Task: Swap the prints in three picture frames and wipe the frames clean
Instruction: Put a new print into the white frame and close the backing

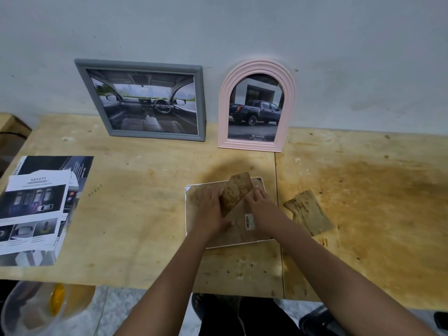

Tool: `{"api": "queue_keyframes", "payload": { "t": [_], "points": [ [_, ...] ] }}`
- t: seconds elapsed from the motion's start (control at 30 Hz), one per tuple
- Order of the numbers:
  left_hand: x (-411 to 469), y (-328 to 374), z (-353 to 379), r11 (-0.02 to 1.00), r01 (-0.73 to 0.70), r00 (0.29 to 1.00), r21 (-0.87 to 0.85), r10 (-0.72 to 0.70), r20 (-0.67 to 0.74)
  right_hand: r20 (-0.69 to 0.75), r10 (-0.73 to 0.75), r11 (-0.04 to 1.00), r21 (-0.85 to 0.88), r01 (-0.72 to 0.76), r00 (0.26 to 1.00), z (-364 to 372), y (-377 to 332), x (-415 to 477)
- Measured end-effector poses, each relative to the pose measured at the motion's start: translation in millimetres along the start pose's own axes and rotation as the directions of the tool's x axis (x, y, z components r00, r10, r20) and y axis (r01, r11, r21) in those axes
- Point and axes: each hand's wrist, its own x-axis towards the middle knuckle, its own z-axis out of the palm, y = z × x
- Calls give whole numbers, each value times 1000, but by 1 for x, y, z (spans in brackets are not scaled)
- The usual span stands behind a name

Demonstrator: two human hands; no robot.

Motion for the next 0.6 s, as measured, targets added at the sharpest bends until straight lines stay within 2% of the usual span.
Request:
{"api": "queue_keyframes", "payload": {
  "t": [0.2, 0.37, 0.6],
  "points": [
    [1, 0, 1, 1000, -13, 1000, -9, 13, 4, 4, 0, 999, -42, 0, 1000, 0, -2, 7],
    [0, 0, 1, 1000, -14, 1000, -28, 14, -4, -4, 89, 987, -137, -89, 996, -6, -21, 8],
    [-4, 1, -1, 999, -11, 1000, -33, 11, -5, -26, 161, 983, 92, -158, 987, 0, -21, -12]
  ]
}}
